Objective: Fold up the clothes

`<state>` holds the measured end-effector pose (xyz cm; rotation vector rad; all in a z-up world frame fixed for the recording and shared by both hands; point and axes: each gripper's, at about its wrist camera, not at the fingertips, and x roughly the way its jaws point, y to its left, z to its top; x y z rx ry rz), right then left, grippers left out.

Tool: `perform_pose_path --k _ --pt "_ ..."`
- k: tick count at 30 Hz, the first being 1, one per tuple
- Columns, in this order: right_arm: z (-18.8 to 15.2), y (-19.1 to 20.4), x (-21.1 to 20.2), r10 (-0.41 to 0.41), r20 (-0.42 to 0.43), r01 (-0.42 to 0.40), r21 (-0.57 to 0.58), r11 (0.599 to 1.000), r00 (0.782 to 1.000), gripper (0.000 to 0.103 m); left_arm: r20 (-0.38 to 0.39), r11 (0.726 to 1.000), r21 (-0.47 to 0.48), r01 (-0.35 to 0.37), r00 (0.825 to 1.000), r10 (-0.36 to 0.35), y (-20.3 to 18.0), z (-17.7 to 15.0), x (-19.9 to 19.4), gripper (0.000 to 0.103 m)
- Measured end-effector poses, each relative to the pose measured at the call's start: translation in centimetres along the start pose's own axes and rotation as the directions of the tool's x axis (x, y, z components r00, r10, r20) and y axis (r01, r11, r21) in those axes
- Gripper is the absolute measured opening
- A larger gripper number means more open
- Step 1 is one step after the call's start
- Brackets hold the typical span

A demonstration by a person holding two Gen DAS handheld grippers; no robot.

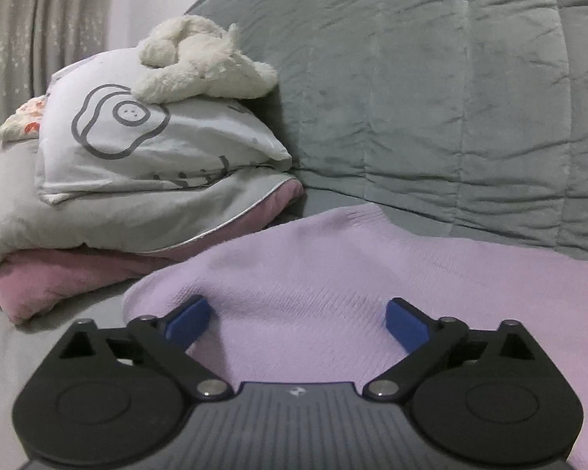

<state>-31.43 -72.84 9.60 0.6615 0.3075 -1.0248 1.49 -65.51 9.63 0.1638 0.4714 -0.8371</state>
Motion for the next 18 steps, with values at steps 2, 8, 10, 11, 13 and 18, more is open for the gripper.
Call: perform_pose_path --k 2,8,10,11,13,18 --pt "-0.2 -0.3 0.5 0.017 -0.022 -0.016 0.027 1.000 1.000 0.103 -0.008 1.000 -0.017 -0.011 1.000 0.011 -0.1 -0.3 0.5 0.103" --pt "-0.4 0.1 0.4 -0.003 -0.004 0.003 0.037 0.999 1.000 0.103 -0.038 0.999 0.005 -0.038 0.999 0.038 -0.5 0.3 -0.1 0.103" --pt "-0.4 0.4 0.0 -0.012 0.016 0.011 0.036 0.999 1.000 0.103 -0.041 0.998 0.026 -0.064 0.997 0.065 -1.1 0.6 -1.2 0.103" --pt "-0.4 0.5 -0.1 -0.013 0.018 0.013 0.038 0.999 1.000 0.103 -0.038 0.996 0.040 -0.079 0.996 0.080 -1.4 0.7 -2.0 0.103" --pt "-0.5 0.8 -0.1 -0.020 0.020 0.020 0.040 0.999 1.000 0.103 -0.036 0.995 0.045 -0.092 0.995 0.094 -1.6 0.6 -3.1 0.103" --pt "-0.9 2.2 -1.0 -0.006 0.028 0.005 0.026 1.000 1.000 0.103 -0.045 0.992 0.025 -0.124 0.991 0.126 -1.1 0.1 -7.0 0.103"
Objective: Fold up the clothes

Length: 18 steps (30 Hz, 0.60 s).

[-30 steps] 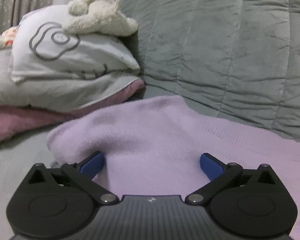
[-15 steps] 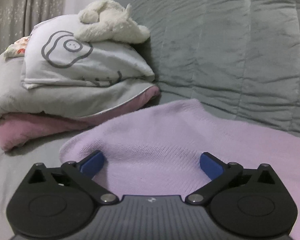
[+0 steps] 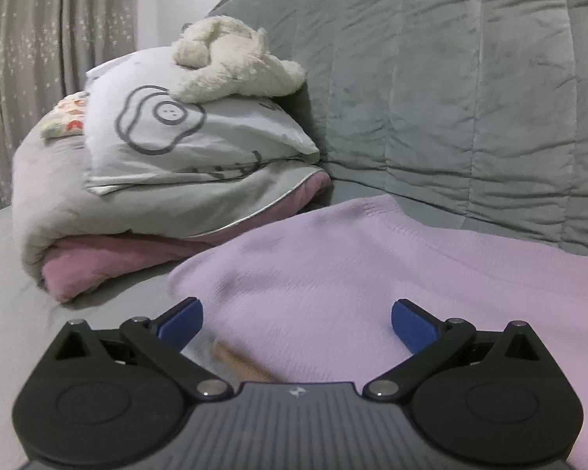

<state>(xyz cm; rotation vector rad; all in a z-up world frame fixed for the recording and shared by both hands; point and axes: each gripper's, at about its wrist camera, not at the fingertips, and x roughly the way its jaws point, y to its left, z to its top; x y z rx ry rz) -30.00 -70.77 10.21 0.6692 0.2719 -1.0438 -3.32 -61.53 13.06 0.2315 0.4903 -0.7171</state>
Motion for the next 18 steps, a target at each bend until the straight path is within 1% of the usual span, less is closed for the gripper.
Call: perform_pose_path --k 2,4,7,11,14,18 --pt "-0.2 0.7 -0.3 0.014 -0.001 -0.014 -0.013 1.000 1.000 0.103 -0.012 1.000 0.009 -0.018 1.000 0.018 0.3 -0.4 -1.1 0.103" --pt "-0.9 2.0 -0.9 0.015 0.004 -0.015 -0.059 0.998 1.000 0.103 -0.020 0.999 0.021 -0.041 0.999 0.042 0.9 -1.0 -3.0 0.103" --pt "-1.7 3.6 -1.8 0.007 0.032 -0.003 -0.124 0.992 0.999 0.103 -0.009 0.998 0.023 -0.060 0.998 0.060 2.4 -1.9 -5.9 0.103" --pt "-2.4 5.1 -2.8 0.032 0.053 -0.022 -0.177 0.984 0.998 0.103 -0.006 0.996 -0.006 -0.087 0.996 0.087 5.2 -2.5 -9.4 0.103" --pt "-3.2 6.9 -3.7 0.087 0.040 -0.075 -0.232 0.970 0.995 0.103 0.001 0.994 -0.053 -0.095 0.995 0.095 7.5 -3.2 -12.1 0.103" --pt "-5.1 10.8 -4.6 0.161 -0.017 -0.156 -0.360 0.920 0.987 0.103 -0.002 0.990 -0.084 -0.114 0.993 0.114 10.1 -4.5 -15.1 0.103"
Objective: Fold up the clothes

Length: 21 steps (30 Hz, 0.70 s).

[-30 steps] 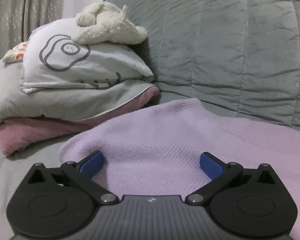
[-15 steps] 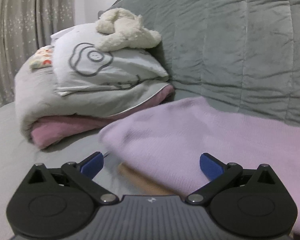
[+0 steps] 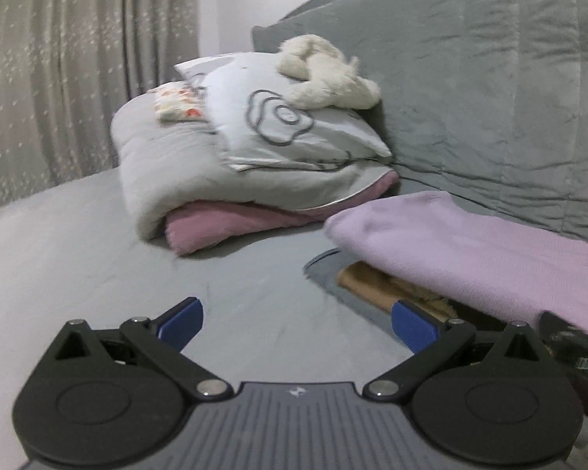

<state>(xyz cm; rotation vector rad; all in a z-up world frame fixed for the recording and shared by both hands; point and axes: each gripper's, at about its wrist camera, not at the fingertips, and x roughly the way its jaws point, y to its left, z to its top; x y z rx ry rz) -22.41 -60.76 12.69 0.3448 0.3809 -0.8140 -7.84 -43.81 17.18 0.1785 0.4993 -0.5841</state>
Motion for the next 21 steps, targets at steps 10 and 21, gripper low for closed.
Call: perform_pose_path --k 10,21 --pt "-0.6 9.1 -1.9 0.129 -0.017 -0.130 -0.180 0.975 0.991 0.103 -0.002 0.989 -0.125 -0.081 0.997 0.082 10.0 -2.0 -4.7 0.103" --pt "-3.2 18.1 -3.4 0.249 -0.084 -0.263 -0.308 0.914 0.965 0.103 -0.013 0.959 -0.218 -0.179 0.983 0.181 21.3 -6.8 -10.1 0.103"
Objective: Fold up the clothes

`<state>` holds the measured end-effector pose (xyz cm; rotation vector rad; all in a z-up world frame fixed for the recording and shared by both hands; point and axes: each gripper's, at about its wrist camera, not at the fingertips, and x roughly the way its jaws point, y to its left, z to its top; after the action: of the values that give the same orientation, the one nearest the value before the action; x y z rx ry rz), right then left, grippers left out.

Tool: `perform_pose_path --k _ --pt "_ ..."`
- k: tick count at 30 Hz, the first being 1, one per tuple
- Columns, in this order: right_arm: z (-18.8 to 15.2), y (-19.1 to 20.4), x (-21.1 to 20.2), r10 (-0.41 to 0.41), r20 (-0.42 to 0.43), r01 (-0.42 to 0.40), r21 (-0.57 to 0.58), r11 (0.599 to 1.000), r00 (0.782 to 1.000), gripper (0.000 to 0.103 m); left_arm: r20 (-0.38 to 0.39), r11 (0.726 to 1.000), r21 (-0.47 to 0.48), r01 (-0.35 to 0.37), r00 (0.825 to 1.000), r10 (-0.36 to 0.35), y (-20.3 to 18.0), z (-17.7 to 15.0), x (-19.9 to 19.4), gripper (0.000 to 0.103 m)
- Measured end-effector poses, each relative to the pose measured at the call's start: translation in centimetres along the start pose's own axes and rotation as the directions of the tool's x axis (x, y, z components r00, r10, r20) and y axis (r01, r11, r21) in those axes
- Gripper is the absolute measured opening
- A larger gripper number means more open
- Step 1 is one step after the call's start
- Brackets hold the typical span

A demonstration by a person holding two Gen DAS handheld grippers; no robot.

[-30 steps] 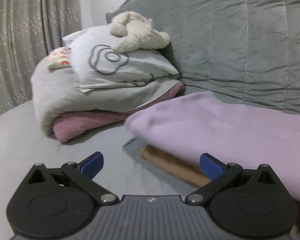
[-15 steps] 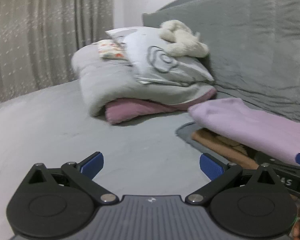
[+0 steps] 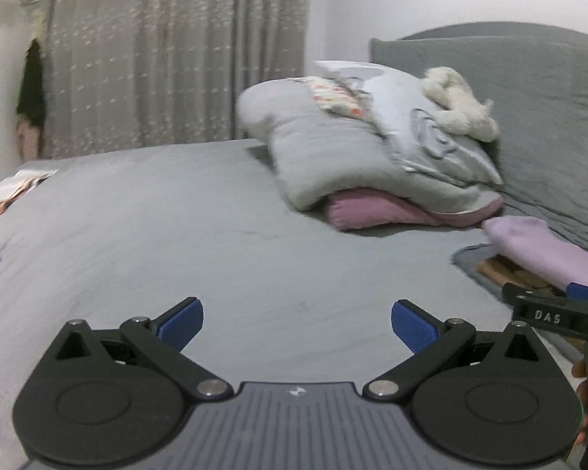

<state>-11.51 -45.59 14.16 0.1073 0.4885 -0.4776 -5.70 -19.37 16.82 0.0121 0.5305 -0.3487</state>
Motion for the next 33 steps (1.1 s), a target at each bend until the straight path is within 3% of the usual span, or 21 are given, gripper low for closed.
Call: perform_pose_path --k 9,15,19,26,33 --pt "-1.1 6.1 0.1 0.054 -0.052 -0.064 -0.194 0.979 0.997 0.103 -0.032 0.989 -0.080 -0.127 0.992 0.125 11.4 -3.2 -1.7 0.103" --pt "-3.3 8.9 1.2 0.068 -0.172 -0.121 -0.319 0.940 0.983 0.103 -0.071 0.974 -0.135 -0.181 0.982 0.173 17.1 -6.2 -1.2 0.103" --pt "-4.4 10.5 1.7 0.087 -0.267 -0.184 -0.362 0.914 0.960 0.103 -0.106 0.967 -0.171 -0.188 0.979 0.172 19.0 -7.8 0.0 0.103" --pt "-5.7 13.6 1.3 0.135 -0.352 -0.277 -0.394 0.876 0.926 0.103 -0.127 0.962 -0.169 -0.215 0.973 0.195 20.8 -8.0 0.5 0.103" --pt "-7.1 16.7 1.4 0.204 -0.425 -0.367 -0.349 0.862 0.882 0.103 -0.238 0.945 -0.242 -0.218 0.958 0.160 23.0 -9.0 1.7 0.103"
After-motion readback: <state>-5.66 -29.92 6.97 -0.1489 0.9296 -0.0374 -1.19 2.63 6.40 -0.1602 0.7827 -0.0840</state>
